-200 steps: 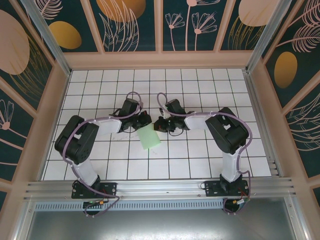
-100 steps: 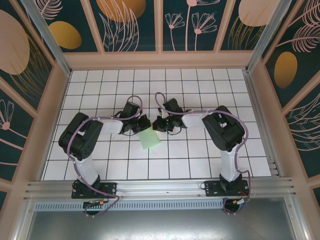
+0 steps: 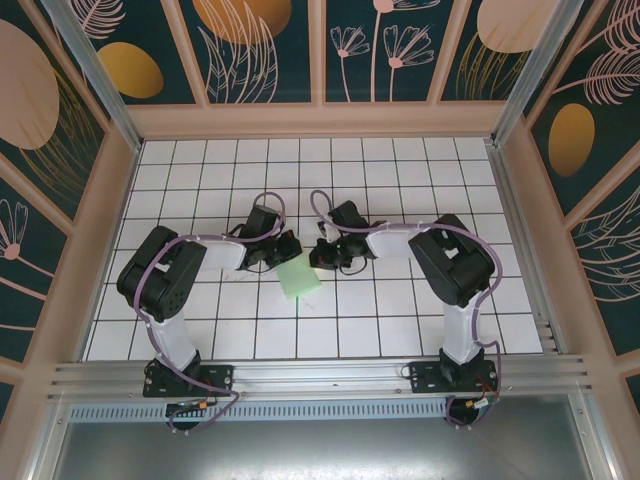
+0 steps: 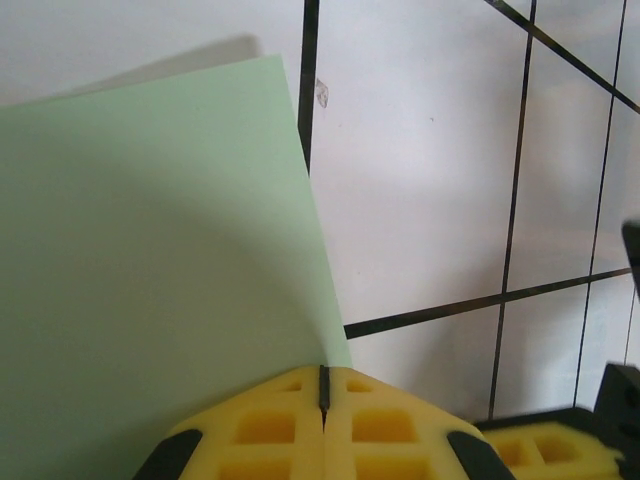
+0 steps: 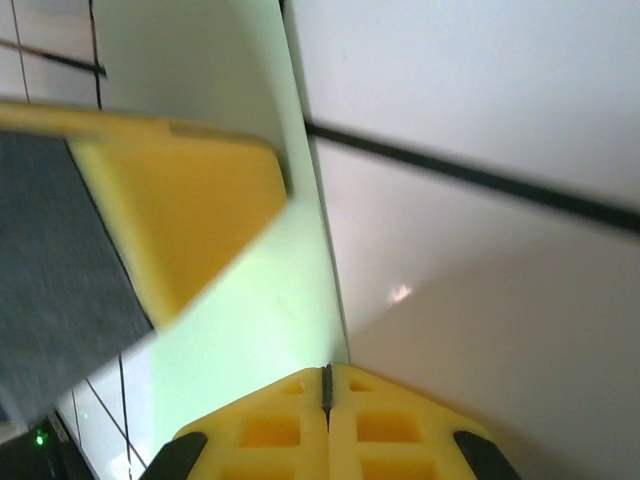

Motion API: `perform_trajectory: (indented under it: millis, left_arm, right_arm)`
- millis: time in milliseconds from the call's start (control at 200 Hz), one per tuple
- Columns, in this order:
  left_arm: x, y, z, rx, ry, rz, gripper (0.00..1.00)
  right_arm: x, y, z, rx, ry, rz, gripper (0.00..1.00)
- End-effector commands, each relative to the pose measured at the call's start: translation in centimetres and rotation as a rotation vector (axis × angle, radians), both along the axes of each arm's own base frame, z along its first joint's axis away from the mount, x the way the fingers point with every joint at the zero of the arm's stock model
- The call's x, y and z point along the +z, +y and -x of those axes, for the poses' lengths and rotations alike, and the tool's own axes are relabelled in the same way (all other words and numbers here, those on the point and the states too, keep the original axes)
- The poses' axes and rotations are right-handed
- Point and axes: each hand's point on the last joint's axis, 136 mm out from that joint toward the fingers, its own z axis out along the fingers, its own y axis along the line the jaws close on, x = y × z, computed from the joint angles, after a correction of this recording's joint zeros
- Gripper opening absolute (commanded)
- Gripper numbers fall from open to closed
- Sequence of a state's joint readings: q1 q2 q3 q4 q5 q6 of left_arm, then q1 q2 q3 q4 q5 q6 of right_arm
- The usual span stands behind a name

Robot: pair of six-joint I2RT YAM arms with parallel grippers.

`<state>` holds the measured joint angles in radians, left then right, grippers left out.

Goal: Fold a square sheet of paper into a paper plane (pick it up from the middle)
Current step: First fold in half a square sheet of paper at the center of the table.

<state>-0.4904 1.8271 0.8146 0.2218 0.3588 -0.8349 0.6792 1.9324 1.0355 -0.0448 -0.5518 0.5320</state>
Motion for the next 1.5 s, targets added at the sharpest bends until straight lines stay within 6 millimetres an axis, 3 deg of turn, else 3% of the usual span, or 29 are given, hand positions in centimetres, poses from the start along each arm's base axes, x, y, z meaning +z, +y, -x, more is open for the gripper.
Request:
perform_trajectory:
  millis: [0,180,290,370,560,696,791,931,1171,1496]
  left_arm:
    - [-4.5,3.4,2.2,0.058,0.104,-0.162,0.00]
    - [-4.3,3.4,2.1,0.060,0.097,-0.159,0.00]
    - [-4.0,3.1,2.0,0.052,0.089,-0.146,0.00]
    - [-3.3,2.3,1.5,0.032,0.072,-0.110,0.00]
    - [0.5,0.7,0.1,-0.006,-0.030,-0.024,0.00]
    - [3.6,-0.8,-0.4,-0.044,-0.104,0.053,0.00]
    - [4.9,-2.3,0.0,-0.076,-0.127,0.117,0.07]
    - [3.7,-2.6,0.6,-0.090,-0.101,0.097,0.10]
    - [1.3,-2.2,1.2,-0.106,-0.049,0.033,0.06]
    - [-0.9,-1.4,0.3,-0.149,-0.046,-0.101,0.04]
  right_arm:
    - [-1.4,-2.3,5.0,0.060,0.125,0.085,0.00]
    - [-1.3,-3.8,7.6,0.072,0.150,0.110,0.00]
    - [-0.9,-4.6,7.8,0.067,0.125,0.133,0.00]
    - [0.5,-4.3,6.2,0.059,0.048,0.134,0.00]
    - [5.4,-1.4,1.3,0.011,-0.147,0.024,0.00]
    - [4.5,0.0,0.0,-0.015,-0.130,-0.004,0.00]
    - [3.2,0.3,-0.2,-0.027,-0.103,-0.001,0.00]
    - [1.8,0.3,0.0,-0.025,-0.076,0.011,0.00]
    - [0.2,-0.1,0.4,-0.014,-0.044,0.046,0.00]
    - [-2.8,-2.2,2.0,0.006,0.016,0.161,0.00]
